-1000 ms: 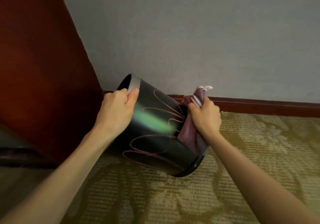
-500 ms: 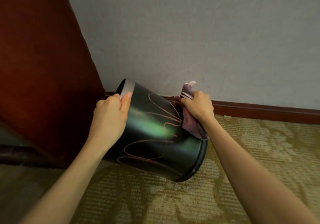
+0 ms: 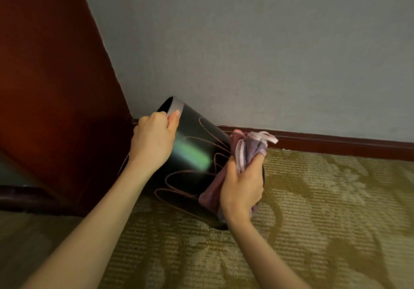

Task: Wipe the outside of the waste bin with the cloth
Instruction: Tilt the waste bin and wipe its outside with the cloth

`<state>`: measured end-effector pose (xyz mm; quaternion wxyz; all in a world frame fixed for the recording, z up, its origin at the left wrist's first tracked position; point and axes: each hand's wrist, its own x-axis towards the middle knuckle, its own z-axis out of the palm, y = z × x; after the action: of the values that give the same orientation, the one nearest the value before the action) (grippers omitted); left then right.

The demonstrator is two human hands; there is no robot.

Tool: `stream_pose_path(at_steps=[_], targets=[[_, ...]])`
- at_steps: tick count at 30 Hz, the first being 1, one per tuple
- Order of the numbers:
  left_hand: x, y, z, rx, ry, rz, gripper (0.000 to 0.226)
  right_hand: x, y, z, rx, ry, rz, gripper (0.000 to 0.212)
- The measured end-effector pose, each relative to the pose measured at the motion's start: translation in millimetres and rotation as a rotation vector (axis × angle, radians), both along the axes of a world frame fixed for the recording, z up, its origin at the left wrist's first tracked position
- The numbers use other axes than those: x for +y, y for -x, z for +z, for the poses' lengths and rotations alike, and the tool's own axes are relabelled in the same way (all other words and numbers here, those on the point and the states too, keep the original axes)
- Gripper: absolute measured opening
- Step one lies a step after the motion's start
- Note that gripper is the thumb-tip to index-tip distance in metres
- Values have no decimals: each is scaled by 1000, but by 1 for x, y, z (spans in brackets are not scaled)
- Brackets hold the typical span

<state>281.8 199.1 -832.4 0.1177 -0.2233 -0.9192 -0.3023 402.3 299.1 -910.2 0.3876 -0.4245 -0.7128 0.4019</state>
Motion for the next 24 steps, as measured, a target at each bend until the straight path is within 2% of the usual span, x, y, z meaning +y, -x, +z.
stream_pose_path(at_steps=[5, 11, 13, 18, 24], targets=[[2, 0, 6, -18, -31, -67, 51, -1, 3, 2, -71, -82, 12, 29], [3, -7, 8, -51, -69, -63, 51, 24, 17, 13, -224, -193, 88, 24], [3, -10, 9, -52, -75, -76, 51, 38, 25, 18, -294, -217, 107, 29], [2, -24, 7, -19, -104, -146, 50, 80, 55, 30, -511, -177, 226, 42], [-9, -20, 3, -5, -100, -177, 49, 117, 101, 28, -693, -64, 508, 57]])
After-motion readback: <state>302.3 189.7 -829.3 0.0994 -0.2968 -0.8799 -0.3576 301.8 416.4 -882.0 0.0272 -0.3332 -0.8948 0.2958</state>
